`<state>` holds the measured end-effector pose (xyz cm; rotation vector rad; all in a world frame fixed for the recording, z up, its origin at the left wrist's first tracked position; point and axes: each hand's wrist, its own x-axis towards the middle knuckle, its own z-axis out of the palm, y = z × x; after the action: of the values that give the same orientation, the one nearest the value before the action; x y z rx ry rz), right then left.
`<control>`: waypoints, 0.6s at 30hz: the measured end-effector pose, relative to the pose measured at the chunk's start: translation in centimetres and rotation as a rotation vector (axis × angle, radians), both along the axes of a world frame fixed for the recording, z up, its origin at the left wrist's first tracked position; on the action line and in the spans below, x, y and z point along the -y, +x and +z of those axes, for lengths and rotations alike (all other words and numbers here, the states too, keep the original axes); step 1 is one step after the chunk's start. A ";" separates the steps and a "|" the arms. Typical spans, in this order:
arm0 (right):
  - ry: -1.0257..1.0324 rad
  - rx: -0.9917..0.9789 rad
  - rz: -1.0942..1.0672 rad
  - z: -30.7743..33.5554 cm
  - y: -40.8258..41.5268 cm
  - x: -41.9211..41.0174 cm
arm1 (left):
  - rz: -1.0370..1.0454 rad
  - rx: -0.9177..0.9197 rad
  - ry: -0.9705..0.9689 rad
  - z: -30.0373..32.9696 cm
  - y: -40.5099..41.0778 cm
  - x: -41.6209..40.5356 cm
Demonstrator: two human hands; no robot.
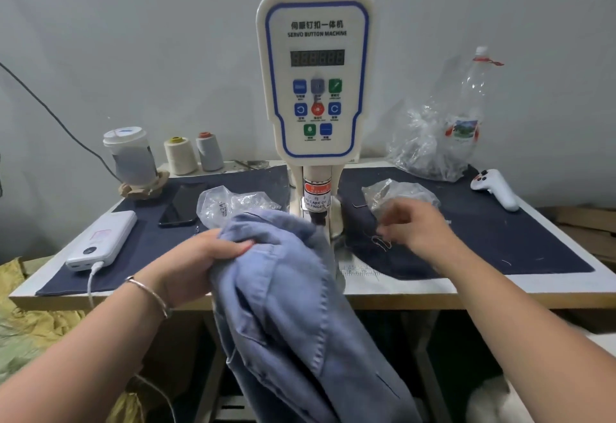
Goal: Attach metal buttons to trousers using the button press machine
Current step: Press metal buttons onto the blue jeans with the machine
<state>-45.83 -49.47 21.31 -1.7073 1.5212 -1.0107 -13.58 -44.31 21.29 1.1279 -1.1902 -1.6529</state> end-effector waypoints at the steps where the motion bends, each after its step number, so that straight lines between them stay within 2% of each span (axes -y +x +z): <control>1: -0.008 -0.071 -0.132 -1.2 -1.3 1.0 | 0.113 0.020 -0.010 -0.3 0.7 0.6; 3: -0.047 -0.269 -0.337 -3.4 -3.6 2.6 | 0.328 0.069 0.012 -1.0 1.9 1.9; 5: -0.070 -0.408 -0.387 -5.1 -4.6 3.8 | 0.536 0.196 0.060 -2.1 2.5 3.5; 7: -0.081 -0.529 -0.377 -5.9 -4.3 5.1 | 0.661 0.372 0.079 -3.5 2.0 4.8; 10: -0.080 -0.642 -0.360 -6.3 -3.1 6.9 | 0.641 0.538 0.041 -5.5 0.3 6.0; 13: 0.018 -0.640 -0.367 -6.6 -2.4 8.3 | 0.536 0.613 0.058 -6.0 0.2 6.9; 18: 0.049 -0.628 -0.373 -7.3 -2.5 9.2 | 0.386 0.540 0.115 -5.9 2.1 6.8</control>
<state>-48.36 -58.68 14.03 -1.8433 2.3072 -0.6137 -11.49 -51.12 15.43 1.8251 -1.1074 -1.1650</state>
